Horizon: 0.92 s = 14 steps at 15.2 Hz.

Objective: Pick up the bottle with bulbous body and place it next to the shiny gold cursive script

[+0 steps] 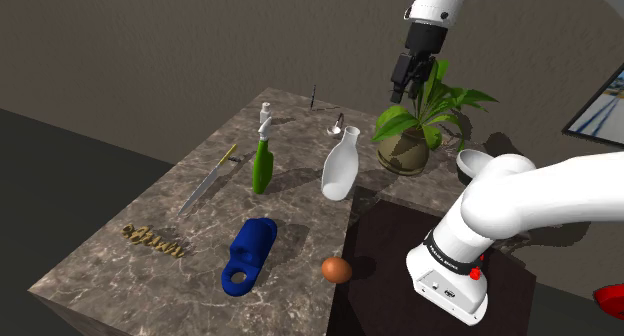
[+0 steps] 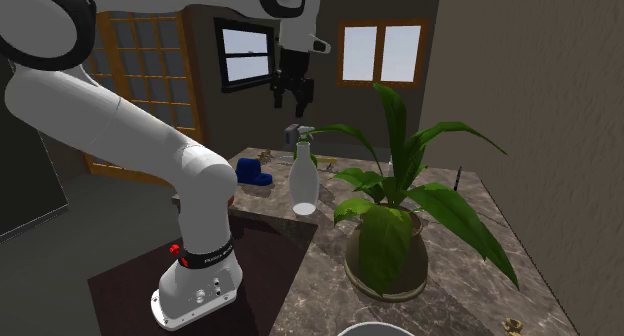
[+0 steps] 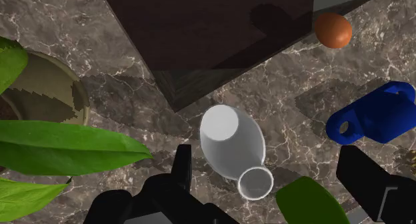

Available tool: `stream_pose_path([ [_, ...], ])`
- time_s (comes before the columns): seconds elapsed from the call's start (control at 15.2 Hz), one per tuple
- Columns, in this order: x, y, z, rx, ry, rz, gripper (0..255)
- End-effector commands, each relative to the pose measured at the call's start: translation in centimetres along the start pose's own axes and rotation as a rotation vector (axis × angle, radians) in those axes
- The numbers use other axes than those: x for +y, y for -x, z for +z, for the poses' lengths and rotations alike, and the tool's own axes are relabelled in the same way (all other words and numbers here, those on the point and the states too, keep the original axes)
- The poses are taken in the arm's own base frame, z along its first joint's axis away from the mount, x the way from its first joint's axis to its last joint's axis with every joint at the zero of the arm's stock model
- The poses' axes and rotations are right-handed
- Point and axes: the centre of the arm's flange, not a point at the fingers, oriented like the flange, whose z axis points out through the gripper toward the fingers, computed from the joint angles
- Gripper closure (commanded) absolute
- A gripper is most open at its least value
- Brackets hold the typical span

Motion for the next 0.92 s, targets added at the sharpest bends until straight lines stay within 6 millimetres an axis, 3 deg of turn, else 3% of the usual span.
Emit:
stream_pose_path([
  [0.0,0.0,0.0,0.0,0.000,0.000,0.000,0],
  [0.86,-4.7,-12.9,10.9,-0.042,0.144,0.015,0],
])
